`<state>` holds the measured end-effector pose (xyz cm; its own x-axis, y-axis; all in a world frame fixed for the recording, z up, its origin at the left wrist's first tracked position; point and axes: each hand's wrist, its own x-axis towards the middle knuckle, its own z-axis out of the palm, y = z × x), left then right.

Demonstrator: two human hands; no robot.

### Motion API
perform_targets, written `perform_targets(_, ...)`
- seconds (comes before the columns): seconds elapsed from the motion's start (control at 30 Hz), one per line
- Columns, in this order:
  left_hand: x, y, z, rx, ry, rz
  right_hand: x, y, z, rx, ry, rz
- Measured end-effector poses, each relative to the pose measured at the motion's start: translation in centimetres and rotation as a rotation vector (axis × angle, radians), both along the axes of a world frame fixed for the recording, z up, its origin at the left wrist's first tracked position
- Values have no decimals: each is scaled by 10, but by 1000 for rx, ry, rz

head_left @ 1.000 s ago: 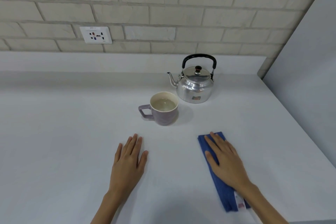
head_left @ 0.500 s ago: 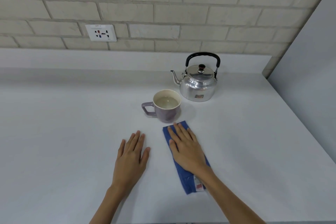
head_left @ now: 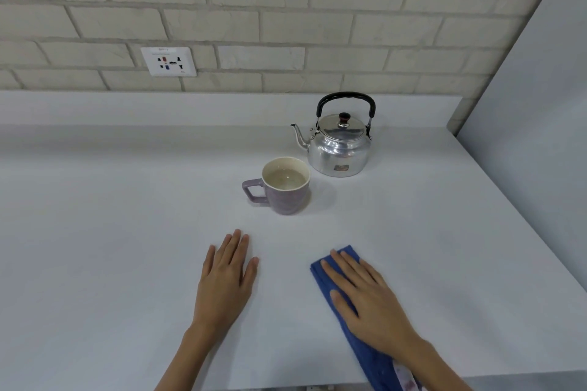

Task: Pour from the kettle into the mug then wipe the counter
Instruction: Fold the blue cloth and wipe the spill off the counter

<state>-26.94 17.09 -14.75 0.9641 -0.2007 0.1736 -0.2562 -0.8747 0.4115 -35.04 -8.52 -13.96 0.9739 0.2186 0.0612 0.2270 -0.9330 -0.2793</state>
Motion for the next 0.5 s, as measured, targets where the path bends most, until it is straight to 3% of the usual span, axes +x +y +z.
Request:
perform_targets(0.33, -2, 3, 3, -93, 14, -12, 84, 66, -6, -30, -36, -80)
perform_targets(0.5, -1, 7, 3, -274, 15, 3, 87, 115, -8, -27, -75, 8)
